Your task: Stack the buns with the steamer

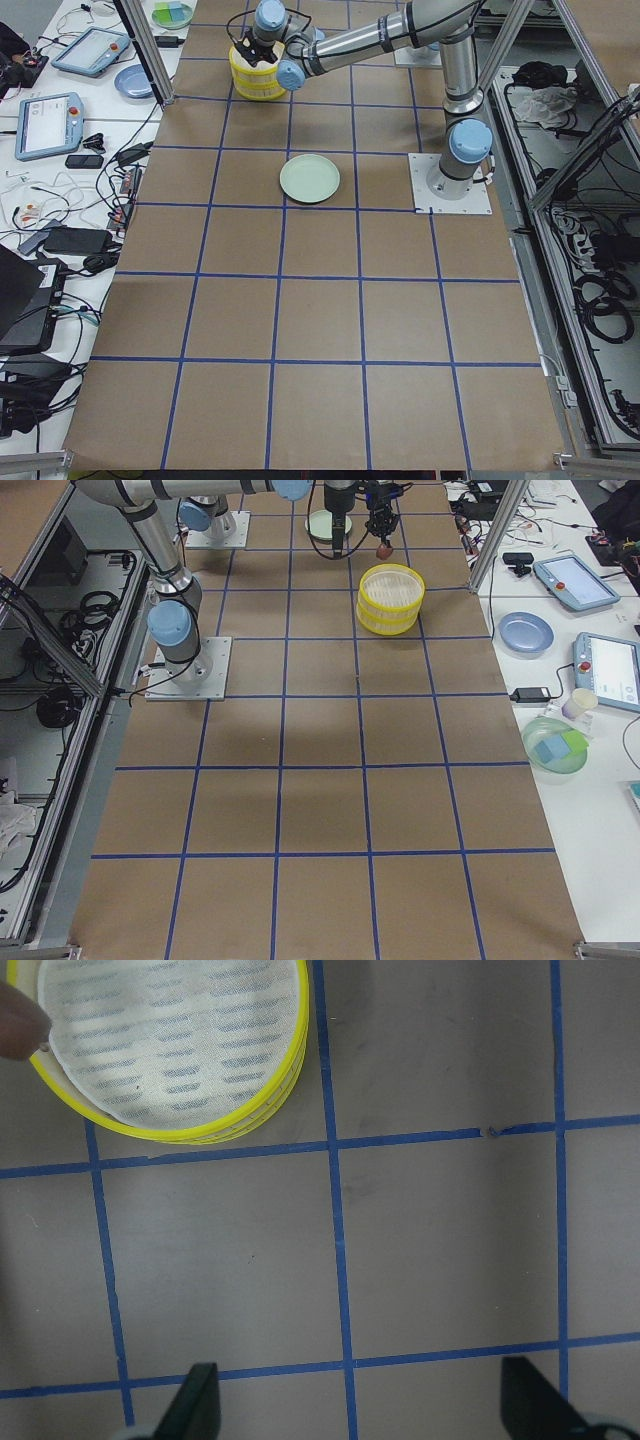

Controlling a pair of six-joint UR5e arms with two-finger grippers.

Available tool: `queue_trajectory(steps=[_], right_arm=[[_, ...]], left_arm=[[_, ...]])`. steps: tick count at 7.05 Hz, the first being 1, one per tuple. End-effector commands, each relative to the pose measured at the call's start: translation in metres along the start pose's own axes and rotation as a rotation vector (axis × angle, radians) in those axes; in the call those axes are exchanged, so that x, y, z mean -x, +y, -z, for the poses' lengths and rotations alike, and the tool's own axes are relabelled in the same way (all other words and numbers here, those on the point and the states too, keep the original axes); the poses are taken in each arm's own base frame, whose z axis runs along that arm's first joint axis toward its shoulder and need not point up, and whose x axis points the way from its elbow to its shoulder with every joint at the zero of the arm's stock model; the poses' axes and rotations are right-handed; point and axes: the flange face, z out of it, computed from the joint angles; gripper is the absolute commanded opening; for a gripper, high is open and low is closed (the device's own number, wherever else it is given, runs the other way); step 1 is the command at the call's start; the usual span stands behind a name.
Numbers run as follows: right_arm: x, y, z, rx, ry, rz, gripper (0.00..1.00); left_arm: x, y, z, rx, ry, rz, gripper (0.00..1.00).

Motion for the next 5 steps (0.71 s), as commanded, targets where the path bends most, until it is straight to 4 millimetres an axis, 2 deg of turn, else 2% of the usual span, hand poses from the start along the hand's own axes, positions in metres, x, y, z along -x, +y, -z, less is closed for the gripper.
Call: queue_trajectory(steps=[1, 2, 5], right_arm=[[-0.001, 0.002, 0.004, -0.011, -0.003, -0.002, 1.0], [-0.001, 0.001, 0.004, -0.013, -0.001, -0.002, 1.0], [-0.001, 0.0, 0.004, -0.016, 0.007, -0.001, 1.0]], left_arm=[[-0.01, -0.004, -0.037, 0.006, -0.011, 0.039, 0.5], [-0.009, 0.003, -0.041, 0.009, -0.02, 0.053, 0.97], [-0.02, 0.012, -0.027, 0.028, 0.016, 0.039, 0.99]])
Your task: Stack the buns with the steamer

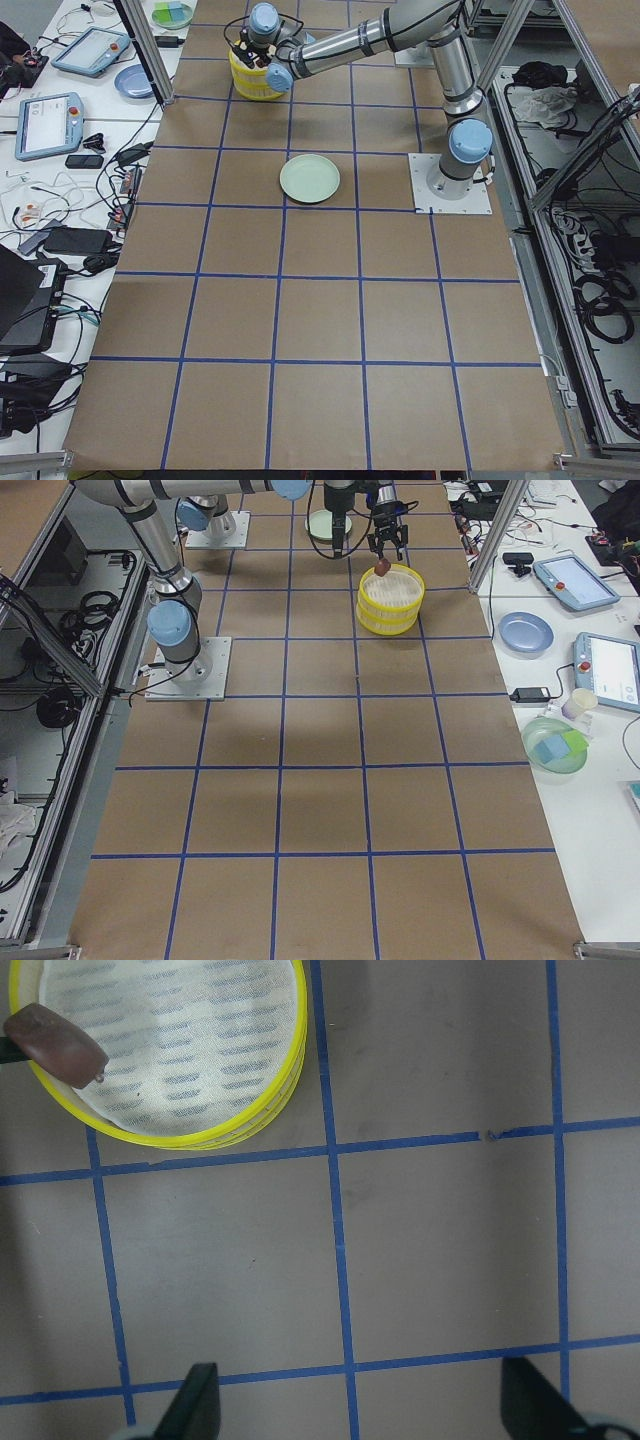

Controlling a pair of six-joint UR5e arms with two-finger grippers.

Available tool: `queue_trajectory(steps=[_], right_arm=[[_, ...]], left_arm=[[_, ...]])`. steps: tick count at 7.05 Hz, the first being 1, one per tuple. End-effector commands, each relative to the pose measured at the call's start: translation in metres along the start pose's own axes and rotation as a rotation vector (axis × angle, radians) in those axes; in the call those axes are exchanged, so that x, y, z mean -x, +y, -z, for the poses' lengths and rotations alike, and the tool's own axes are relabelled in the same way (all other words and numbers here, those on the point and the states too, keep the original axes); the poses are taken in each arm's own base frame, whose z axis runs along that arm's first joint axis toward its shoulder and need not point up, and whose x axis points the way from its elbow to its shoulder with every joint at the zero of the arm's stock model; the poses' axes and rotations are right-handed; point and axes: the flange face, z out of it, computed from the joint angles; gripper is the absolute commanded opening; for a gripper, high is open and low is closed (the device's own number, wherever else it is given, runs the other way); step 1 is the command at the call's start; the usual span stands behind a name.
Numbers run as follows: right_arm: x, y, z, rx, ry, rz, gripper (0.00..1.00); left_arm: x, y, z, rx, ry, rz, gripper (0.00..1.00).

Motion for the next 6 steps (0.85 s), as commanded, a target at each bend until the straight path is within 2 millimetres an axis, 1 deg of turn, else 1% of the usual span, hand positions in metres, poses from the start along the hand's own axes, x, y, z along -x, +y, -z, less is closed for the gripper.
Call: queue_trajectory(steps=[1, 2, 3, 4, 5, 6], right_arm=[[-0.001, -0.002, 0.003, -0.028, 0.01, 0.003, 1.0], [0.0, -0.002, 0.003, -0.027, -0.003, -0.009, 1.0], [0.0, -0.001, 0.001, -0.024, -0.004, -0.009, 1.0], [0.0, -0.001, 0.001, -0.023, 0.002, -0.009, 1.0], [0.0, 0.0, 0.002, -0.021, 0.0, -0.009, 1.0], [0.0, 0.0, 0.002, -0.024, -0.004, -0.008, 1.0]], left_arm=[[-0.007, 0.008, 0.006, 0.053, 0.029, -0.007, 0.98], [-0.01, 0.01, 0.011, 0.045, 0.038, -0.041, 0.98], [-0.018, 0.01, 0.033, 0.019, 0.063, -0.154, 0.97], [-0.013, -0.009, 0.055, -0.089, 0.039, -0.275, 0.97], [-0.008, -0.024, 0.082, -0.193, -0.067, -0.448, 0.97], [-0.001, -0.033, 0.119, -0.279, -0.271, -0.614, 0.99]])
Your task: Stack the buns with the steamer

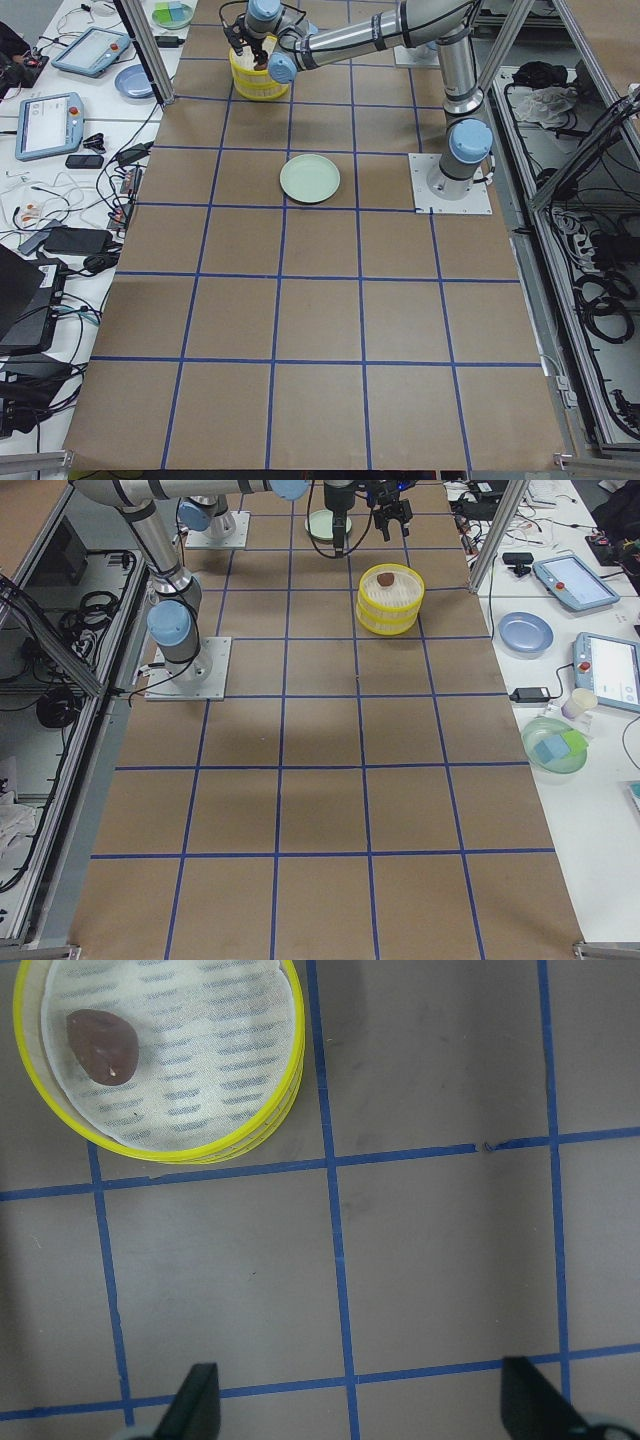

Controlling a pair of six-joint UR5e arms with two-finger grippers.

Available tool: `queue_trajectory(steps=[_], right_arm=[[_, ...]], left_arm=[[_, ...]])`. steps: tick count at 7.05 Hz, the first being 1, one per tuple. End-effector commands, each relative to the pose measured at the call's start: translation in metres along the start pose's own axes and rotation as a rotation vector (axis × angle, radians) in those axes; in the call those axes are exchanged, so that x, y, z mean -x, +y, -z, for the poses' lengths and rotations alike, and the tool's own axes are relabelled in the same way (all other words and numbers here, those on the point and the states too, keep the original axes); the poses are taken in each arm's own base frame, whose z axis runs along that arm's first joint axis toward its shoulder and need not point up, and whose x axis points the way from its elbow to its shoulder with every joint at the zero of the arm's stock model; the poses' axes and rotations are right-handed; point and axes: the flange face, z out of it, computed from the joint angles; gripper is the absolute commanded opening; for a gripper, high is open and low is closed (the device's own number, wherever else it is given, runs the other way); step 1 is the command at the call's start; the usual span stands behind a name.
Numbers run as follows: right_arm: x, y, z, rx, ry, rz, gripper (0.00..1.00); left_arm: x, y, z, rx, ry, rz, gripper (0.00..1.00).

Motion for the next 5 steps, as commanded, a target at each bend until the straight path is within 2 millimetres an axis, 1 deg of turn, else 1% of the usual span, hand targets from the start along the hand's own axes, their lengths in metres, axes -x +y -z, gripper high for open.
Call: queue_trajectory(steps=[1, 2, 3, 4, 5], right_arm=[[0.0, 0.0, 0.001, -0.002, 0.0, 0.001, 1.0], [-0.001, 0.0, 0.001, -0.004, 0.007, 0.001, 1.0], [-0.001, -0.001, 0.001, -0.002, 0.008, 0.001, 1.0], [-0.002, -0.001, 0.001, -0.004, 0.008, -0.002, 1.0], [-0.002, -0.001, 0.0, -0.002, 0.008, -0.002, 1.0]], left_arm=[[0.04, -0.025, 0.076, -0.053, -0.365, -0.344, 1.0], [0.058, -0.03, 0.113, -0.013, -0.449, -0.41, 1.0], [0.079, -0.027, 0.143, 0.041, -0.591, -0.53, 1.0], [0.086, -0.021, 0.181, 0.07, -0.67, -0.642, 1.0], [0.095, -0.01, 0.21, 0.121, -0.687, -0.651, 1.0]])
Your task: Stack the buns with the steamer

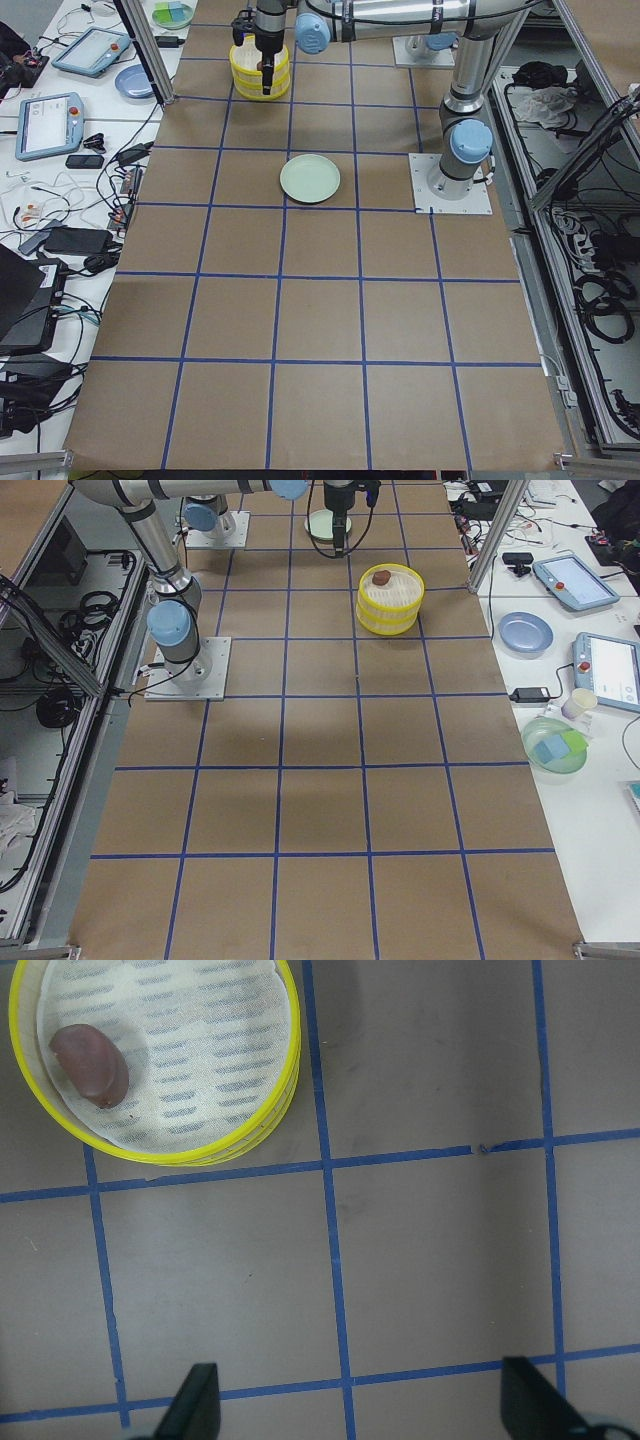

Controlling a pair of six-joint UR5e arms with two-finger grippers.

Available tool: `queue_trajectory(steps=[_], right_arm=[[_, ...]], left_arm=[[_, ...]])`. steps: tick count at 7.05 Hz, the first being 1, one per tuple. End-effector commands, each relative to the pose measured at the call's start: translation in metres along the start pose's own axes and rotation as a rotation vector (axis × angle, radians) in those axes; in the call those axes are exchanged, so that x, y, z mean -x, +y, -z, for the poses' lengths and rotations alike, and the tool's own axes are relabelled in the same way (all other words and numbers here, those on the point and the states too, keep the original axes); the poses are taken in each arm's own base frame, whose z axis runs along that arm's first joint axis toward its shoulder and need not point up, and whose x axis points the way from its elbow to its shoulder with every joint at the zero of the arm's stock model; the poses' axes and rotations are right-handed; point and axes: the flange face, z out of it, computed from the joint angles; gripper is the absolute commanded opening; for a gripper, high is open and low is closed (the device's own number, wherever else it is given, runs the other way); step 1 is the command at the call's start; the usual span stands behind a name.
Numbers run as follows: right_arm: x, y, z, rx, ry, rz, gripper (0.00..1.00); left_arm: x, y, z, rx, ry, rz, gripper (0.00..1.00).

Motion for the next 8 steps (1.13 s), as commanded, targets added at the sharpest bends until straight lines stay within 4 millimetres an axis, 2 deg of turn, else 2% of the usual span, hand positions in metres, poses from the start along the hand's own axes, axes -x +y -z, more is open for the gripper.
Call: queue_trajectory(steps=[1, 3, 8], right_arm=[[-0.001, 0.0, 0.0, -0.001, 0.003, -0.001, 1.0], [-0.001, 0.0, 0.0, -0.002, 0.008, 0.002, 1.0], [-0.001, -0.004, 0.005, -0.033, 0.002, 0.004, 1.0]], left_arm=[[0.034, 0.039, 0.03, 0.095, -0.042, -0.071, 1.0], [0.024, 0.043, 0.034, 0.098, 0.062, -0.065, 1.0], [0.019, 0.051, 0.04, 0.099, 0.075, -0.065, 1.0]])
